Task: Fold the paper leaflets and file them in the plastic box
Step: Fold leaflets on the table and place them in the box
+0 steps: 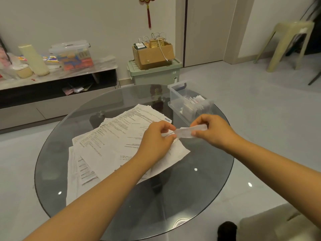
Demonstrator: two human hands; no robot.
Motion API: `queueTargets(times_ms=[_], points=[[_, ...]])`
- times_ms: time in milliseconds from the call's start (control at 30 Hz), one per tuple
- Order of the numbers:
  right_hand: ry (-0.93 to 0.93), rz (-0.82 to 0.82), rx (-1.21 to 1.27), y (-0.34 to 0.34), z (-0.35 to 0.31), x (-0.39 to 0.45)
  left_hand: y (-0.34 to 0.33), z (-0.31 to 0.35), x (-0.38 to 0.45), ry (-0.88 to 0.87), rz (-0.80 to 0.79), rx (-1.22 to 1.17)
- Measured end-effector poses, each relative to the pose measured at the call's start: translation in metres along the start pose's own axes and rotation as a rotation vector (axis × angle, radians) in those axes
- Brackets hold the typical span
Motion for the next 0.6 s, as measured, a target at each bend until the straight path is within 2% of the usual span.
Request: queueTargets(times_ms=[167, 367, 500, 600], points=[[-0.049, 0.0, -0.133, -0.003, 0.027, 0.01, -0.022, 0.001, -0.004, -0.161, -0.084, 0.215], [0.073, -0.021, -0.426, -0.017, 0.033, 0.013, -0.054, 0.008, -0.013, -0.501, -0.239, 0.473], [0.078, 0.003, -0.393, -0.017, 0.035, 0.014, -0.067, 0.008, -0.012, -0.497, -0.325, 0.501], [0.112, 0.015, -0.468, -0.014, 0.036, 0.01, -0.071, 0.003, -0.013, -0.477, -0.372, 0.513]])
Point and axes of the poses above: each hand's wrist, its own x-axis towards the middle knuckle, its own y-axis out of the back of the hand, z = x × y, the point moved 6 cm from there along x, towards the middle knuckle, and after that the axes turned 9 degrees about z, right-handed, at the moved point
